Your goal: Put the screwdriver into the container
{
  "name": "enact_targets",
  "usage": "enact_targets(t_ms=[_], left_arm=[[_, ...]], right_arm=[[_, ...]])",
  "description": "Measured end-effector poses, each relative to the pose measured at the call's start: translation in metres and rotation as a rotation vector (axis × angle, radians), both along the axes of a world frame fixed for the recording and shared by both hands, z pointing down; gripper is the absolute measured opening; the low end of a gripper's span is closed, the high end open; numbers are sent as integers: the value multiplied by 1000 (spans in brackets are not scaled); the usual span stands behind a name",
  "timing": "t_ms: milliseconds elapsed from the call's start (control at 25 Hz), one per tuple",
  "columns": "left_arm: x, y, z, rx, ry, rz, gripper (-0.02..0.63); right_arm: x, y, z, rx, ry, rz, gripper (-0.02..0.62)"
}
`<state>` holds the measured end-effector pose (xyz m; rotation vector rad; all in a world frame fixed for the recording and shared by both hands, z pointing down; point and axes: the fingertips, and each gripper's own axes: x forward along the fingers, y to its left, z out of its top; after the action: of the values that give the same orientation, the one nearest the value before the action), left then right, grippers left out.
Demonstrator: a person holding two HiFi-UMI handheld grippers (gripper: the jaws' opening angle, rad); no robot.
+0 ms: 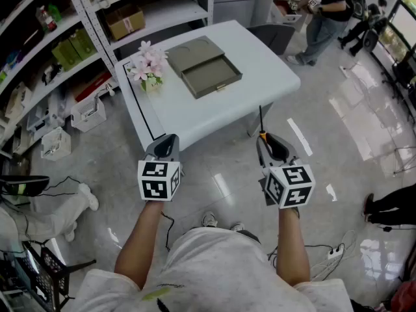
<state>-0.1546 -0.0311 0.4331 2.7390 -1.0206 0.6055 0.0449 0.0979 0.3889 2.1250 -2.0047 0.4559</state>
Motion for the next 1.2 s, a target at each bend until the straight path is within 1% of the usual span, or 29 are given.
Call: enact_targets(t_ms=[280, 480, 680, 880, 1200], left_arm=[[5, -2, -2, 4, 1, 18, 3], [8, -13, 2, 1, 0, 6, 3], [19, -26, 5, -3, -14, -8, 3], [37, -46, 10, -8, -22, -36, 3], [89, -84, 15, -15, -35, -90, 3]], right_arm=[[-2, -7, 0, 8, -9, -6, 75], [3, -21, 2, 11, -16, -18, 75], [15, -39, 8, 9, -29, -38, 75], [35, -63, 15, 8, -42, -71, 75], [90, -112, 23, -1, -60, -134, 75]])
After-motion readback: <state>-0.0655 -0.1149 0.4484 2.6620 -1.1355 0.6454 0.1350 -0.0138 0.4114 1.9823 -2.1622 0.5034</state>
